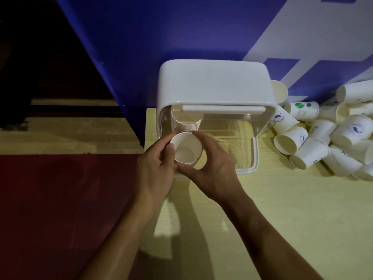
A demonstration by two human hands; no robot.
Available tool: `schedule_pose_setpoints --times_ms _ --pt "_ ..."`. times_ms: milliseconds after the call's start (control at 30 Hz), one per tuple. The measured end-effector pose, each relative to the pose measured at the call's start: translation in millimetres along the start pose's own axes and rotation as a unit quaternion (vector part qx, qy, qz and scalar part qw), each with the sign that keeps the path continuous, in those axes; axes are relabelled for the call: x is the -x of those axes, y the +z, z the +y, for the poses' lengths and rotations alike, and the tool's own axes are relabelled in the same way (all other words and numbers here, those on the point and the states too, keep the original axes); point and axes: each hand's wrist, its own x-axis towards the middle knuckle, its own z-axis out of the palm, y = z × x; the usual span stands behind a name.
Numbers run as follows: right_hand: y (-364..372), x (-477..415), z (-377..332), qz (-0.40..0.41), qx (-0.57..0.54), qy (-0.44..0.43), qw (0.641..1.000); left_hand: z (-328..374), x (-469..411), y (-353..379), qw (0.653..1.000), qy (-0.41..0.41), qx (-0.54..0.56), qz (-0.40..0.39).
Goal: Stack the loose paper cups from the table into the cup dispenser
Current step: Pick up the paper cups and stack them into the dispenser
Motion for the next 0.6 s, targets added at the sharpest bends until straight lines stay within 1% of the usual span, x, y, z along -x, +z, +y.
schedule_pose_setpoints --times_ms 133,200,267,333,367,400,467,533,600 --pt "-2 1 -1 -0.004 -0.002 -0.001 1.000 0 1 4 1.000 -0.001 0.026 0.007" --pt "-9 10 1 -0.004 -0.006 0.010 1.000 0 8 0 1.000 0.014 0.011 0.025" --pt "-23 26 7 0.006 -0.009 0.034 0.999 4 25 -3 0.995 0.067 -0.047 0.051" --pt "-43 47 24 0.037 0.007 0.041 0.998 21 47 5 0.982 0.150 -0.090 0.066" --pt "-54 58 34 0.053 0.008 0.052 0.997 33 57 17 0.976 0.190 -0.095 0.051" --pt "-66 68 46 0.067 0.003 0.071 0.995 43 65 34 0.970 0.226 -0.092 0.017" --pt "-95 86 71 0.092 -0.007 0.119 0.989 64 73 81 0.957 0.266 -0.088 -0.081" --pt "-127 104 97 0.109 -0.010 0.160 0.981 84 72 138 0.943 0.256 -0.132 -0.168" --pt "-159 122 123 0.126 0.000 0.190 0.974 95 63 199 0.928 0.238 -0.197 -0.206"
